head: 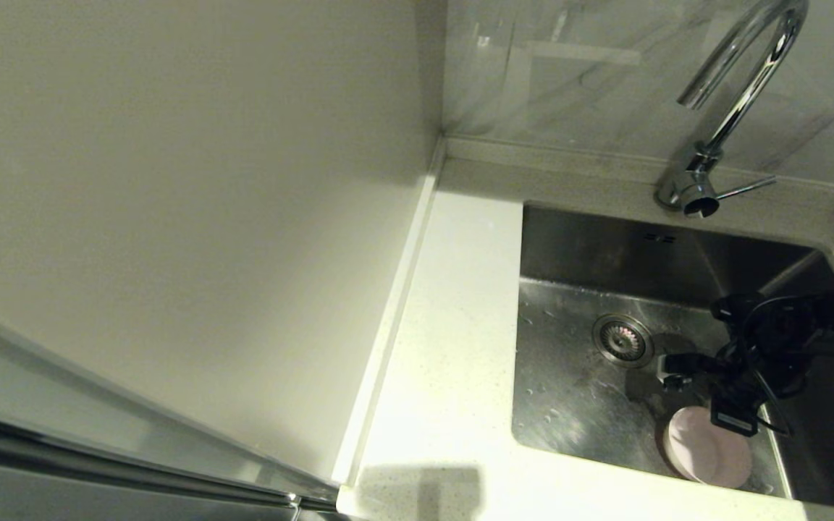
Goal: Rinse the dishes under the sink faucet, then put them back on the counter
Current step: Put a bowl back to the table from the sink
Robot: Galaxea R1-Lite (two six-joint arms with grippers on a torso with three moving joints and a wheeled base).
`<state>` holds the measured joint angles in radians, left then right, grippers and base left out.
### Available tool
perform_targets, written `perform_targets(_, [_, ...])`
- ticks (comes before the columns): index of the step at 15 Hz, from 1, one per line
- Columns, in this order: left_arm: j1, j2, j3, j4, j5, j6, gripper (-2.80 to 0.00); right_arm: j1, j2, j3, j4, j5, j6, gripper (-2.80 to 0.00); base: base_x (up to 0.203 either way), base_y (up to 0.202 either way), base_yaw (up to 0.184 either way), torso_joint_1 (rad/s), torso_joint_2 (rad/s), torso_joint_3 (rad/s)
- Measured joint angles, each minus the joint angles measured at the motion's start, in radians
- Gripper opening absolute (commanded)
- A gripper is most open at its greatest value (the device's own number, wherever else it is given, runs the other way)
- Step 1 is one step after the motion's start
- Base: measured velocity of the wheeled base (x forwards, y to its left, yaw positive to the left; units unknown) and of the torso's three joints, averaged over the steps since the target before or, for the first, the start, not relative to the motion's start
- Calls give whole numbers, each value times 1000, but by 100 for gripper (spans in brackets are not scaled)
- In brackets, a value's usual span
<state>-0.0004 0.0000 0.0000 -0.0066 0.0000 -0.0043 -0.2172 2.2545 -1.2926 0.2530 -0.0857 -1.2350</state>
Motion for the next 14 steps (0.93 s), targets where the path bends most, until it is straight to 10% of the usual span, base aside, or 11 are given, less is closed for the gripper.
perform_targets(14, [0, 0, 0, 0, 0, 0, -280, 40, -149, -64, 4, 2, 544, -280, 0, 0, 0, 0, 0, 0])
